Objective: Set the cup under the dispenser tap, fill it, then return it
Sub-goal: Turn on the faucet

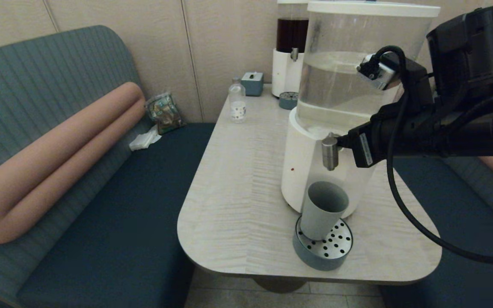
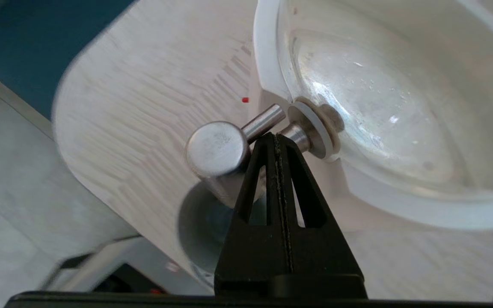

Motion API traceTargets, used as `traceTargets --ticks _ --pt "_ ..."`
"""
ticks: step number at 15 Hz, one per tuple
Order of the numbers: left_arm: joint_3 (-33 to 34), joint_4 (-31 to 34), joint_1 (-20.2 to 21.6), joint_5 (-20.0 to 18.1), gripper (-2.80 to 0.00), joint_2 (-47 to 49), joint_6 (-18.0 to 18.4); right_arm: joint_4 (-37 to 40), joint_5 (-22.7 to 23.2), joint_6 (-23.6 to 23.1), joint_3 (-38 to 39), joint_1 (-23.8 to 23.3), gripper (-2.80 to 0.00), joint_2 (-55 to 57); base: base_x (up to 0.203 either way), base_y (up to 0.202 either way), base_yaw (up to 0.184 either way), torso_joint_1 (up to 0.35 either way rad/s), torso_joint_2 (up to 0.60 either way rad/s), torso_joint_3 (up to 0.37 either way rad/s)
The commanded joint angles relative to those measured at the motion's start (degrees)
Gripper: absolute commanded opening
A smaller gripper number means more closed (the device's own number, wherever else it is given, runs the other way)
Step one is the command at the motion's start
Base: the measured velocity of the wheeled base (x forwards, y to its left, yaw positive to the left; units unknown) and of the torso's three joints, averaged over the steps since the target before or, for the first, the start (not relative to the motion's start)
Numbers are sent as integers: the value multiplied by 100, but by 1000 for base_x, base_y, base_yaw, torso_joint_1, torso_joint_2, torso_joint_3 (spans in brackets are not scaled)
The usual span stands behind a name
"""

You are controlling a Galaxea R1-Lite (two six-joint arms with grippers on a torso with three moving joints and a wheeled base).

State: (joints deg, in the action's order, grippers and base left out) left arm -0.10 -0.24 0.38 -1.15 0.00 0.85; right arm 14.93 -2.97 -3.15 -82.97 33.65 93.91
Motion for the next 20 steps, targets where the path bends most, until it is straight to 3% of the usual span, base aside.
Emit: traceTargets --ticks 1,8,13,20 --pt "1 -2 -3 0 -280 9 3 34 -46 -153 -3 -16 -280 61 0 0 0 0 0 0" --pt "1 -2 -3 0 -280 9 3 40 -409 -1475 -117 -53 -280 110 0 0 0 0 0 0" --pt "-8 25 -3 -8 -280 9 11 91 -437 -1562 -102 -21 -280 -4 0 0 0 0 0 0" --pt "-17 68 -3 -8 -280 9 11 62 -397 -1480 613 -69 -280 -530 0 0 0 0 0 0"
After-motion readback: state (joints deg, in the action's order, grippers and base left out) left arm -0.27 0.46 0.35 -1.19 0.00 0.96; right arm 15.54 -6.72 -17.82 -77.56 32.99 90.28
